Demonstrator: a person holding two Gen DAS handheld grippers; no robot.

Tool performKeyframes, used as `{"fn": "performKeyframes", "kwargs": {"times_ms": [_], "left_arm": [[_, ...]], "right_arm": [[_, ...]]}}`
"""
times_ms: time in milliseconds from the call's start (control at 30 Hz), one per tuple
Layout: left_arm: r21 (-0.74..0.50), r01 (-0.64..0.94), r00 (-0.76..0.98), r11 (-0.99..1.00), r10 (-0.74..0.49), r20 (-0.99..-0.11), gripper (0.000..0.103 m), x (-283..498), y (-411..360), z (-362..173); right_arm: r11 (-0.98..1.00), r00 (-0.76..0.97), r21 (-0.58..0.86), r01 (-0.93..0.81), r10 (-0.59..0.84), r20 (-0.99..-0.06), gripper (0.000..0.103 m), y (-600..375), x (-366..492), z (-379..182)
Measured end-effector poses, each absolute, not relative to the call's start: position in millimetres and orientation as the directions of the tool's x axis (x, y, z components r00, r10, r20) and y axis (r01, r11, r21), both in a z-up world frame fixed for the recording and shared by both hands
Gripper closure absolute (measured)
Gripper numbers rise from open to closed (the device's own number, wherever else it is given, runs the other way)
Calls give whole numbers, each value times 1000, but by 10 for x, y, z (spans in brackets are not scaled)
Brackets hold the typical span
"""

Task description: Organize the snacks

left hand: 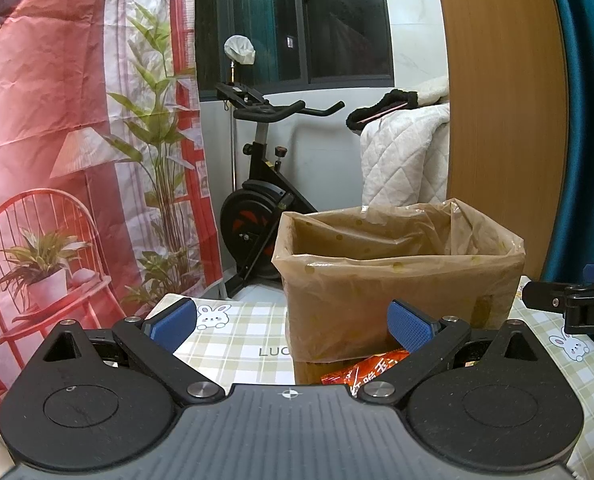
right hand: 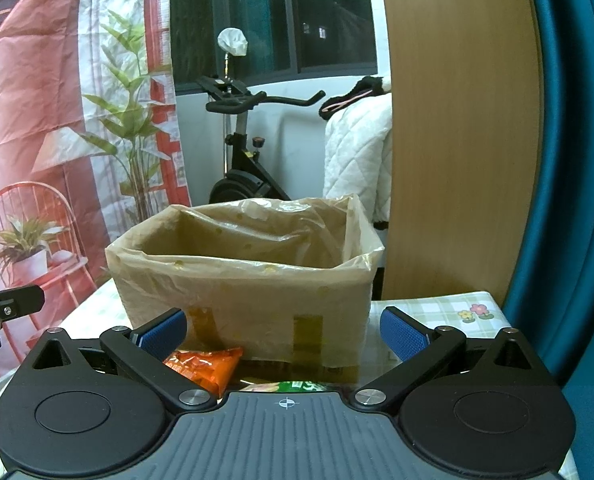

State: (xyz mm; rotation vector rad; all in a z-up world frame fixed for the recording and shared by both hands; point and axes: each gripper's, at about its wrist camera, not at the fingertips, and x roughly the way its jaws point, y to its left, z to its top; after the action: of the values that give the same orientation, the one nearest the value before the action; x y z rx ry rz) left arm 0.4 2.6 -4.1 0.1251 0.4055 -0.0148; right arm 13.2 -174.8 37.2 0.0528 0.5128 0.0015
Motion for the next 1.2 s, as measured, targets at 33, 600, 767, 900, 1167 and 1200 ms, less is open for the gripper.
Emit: {"fn": "performKeyframes", "kwargs": {"times_ms": [33,600,767,900,1167,1200], "left_arm": [[118,39,919,992,11,-394,1,4,25,-43],[115,42,918,992,7,-396,1,6,24,-51],[114,42,918,993,6,-396,1,7,24,-50],[115,43,919,992,6,-395,1,6,24,-49],[106,58,919,993,-12,-395,1,-28,-2,-58],[105,59,919,993,-13,-395,1,-35,0,-55]], "right_arm": [[999,871,51,11,15,-490,0,-1747,130,373],[999,871,50,8,18,-492,1,-1716,106,378],[999,871,48,9,16,-491,1,-1706,100,382],[999,871,48,9,15,-491,0,-1702,98,382],[999,871,48,9,16,-491,1,-1708,98,381],[999,871,48,9,16,-491,1,-1707,97,381]]}}
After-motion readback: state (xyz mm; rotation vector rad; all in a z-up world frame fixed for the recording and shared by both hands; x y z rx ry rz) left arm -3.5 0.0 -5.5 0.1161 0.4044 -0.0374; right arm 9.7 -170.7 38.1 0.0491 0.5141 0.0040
